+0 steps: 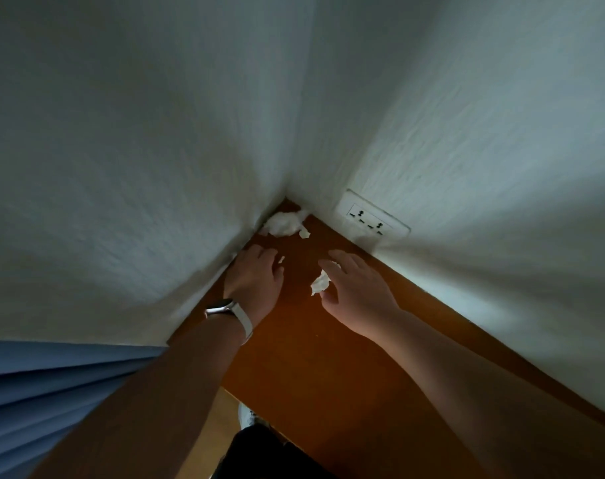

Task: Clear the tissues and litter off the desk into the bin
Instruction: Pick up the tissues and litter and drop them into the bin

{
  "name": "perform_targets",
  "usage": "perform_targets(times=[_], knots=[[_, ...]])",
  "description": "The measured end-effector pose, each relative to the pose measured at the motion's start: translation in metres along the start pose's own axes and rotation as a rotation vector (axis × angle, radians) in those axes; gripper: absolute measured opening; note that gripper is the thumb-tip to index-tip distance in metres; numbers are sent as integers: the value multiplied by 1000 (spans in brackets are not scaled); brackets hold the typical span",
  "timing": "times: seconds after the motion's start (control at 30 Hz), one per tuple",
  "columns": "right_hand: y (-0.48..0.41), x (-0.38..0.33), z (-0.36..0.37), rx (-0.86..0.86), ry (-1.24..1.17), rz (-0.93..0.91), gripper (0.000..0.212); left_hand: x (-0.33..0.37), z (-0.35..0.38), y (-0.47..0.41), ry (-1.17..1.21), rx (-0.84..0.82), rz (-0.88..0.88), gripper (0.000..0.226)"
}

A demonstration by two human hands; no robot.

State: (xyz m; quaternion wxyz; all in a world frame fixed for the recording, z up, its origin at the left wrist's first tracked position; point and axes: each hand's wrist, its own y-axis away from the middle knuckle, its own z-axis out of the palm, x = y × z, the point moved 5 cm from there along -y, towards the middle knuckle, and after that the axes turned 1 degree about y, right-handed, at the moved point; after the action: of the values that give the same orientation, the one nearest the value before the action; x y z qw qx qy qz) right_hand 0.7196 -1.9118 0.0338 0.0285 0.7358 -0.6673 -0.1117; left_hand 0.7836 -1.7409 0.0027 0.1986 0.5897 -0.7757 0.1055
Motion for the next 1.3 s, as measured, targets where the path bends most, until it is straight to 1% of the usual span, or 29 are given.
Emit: perform_targets(times=[0.13,0.23,0.33,0.5,0.7,0.87,1.03,1.17,1.3], knots=[[-3,1,12,-15,3,1,47,0,3,-9,57,55,-2,26],[6,1,18,10,0,-8,34,0,4,-12,97,61,15,18],[19,-1,24,6,3,-27,24,1,4,-15,99,47,22,14],[38,-1,24,9,-28,29,22,7,2,-16,70,19,69,13],[85,1,-9,89,-127,179,21,37,-20,24,210,0,227,6],[139,18,-56,168,-154,289,25,85,-40,56,298,-50,325,5],[197,56,-95,286,-209,449,25,162,-45,83,325,-72,471,5],[255,86,-107,355,-222,563,21,226,-39,109,325,-102,589,5],[327,122,-109,414,-231,668,24,295,-16,136,335,-151,656,8]])
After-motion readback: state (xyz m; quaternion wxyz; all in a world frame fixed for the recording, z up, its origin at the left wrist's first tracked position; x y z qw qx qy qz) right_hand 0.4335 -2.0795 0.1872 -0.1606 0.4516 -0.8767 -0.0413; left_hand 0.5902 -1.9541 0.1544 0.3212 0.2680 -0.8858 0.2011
